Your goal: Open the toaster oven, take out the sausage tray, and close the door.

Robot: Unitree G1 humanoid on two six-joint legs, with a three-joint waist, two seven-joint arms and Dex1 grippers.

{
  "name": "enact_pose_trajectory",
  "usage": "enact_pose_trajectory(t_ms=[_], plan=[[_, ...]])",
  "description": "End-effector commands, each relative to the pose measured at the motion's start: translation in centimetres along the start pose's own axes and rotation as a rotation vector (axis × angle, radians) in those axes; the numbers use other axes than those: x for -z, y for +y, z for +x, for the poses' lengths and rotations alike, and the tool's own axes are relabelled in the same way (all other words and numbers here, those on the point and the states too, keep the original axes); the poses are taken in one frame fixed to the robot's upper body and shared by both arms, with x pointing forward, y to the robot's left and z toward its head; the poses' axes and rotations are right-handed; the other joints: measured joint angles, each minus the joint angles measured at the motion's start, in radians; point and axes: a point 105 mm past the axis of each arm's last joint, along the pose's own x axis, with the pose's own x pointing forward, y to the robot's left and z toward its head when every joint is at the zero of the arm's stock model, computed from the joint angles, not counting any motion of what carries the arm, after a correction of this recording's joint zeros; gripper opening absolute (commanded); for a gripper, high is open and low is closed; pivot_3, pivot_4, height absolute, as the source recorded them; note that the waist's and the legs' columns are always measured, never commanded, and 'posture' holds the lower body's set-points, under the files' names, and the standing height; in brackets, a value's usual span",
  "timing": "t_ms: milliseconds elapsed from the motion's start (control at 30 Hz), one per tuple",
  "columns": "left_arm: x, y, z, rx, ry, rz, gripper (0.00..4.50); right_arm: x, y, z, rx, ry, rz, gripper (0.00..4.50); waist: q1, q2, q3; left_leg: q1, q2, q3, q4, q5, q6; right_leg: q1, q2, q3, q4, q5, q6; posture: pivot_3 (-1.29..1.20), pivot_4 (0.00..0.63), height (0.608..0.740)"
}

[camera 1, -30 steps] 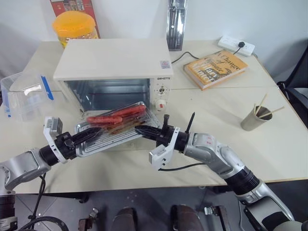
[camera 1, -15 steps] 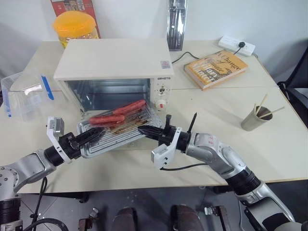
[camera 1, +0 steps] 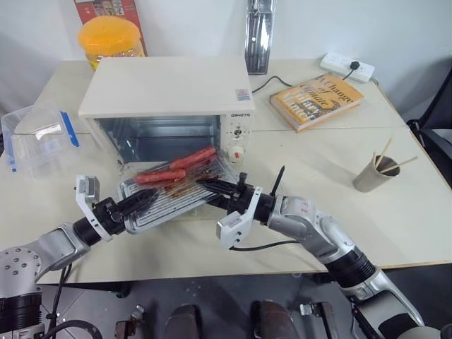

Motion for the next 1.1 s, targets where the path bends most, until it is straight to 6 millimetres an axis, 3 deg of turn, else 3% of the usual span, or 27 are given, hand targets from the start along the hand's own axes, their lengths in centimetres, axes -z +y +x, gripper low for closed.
enact_pose_trajectory(t_ms=[33,200,600,900,1100], plan=[[0.2,-0.1,0.2,-0.008,0.016,0.020,0.64,-1.4,-2.2,0.0,0.094,-0.061,-0.022,2.97,0.000,0.000,0.000,0.000,0.000,0.000,0.000,0.000,0.000,0.000,0.000,0.000,0.000,0.000,0.000,0.00,0.150,0.740],[0.1,0.0,0.3,-0.005,0.007,0.025,0.64,-1.6,-1.9,-0.2,0.074,-0.070,-0.014,4.49,0.000,0.000,0.000,0.000,0.000,0.000,0.000,0.000,0.000,0.000,0.000,0.000,0.000,0.000,0.000,0.00,0.150,0.740],[-0.5,-0.2,-0.1,-0.005,-0.039,0.088,0.64,-1.3,0.0,-1.8,-0.046,-0.074,0.047,4.50,0.000,0.000,0.000,0.000,0.000,0.000,0.000,0.000,0.000,0.000,0.000,0.000,0.000,0.000,0.000,0.00,0.150,0.740],[-0.5,-0.9,-0.8,0.039,-0.081,0.113,0.64,-0.5,2.2,-3.6,-0.228,-0.024,0.355,4.50,0.001,0.000,0.000,0.000,0.000,0.000,0.000,0.000,0.000,0.000,0.000,0.000,0.000,0.000,0.000,0.00,0.150,0.740],[-0.4,-1.3,-1.3,0.054,-0.114,0.124,0.64,0.0,3.5,-6.1,-0.367,0.021,0.566,4.50,0.003,0.000,0.000,0.000,0.000,0.000,0.000,0.000,0.001,0.001,0.000,0.000,-0.001,0.000,0.000,0.00,0.150,0.740]])
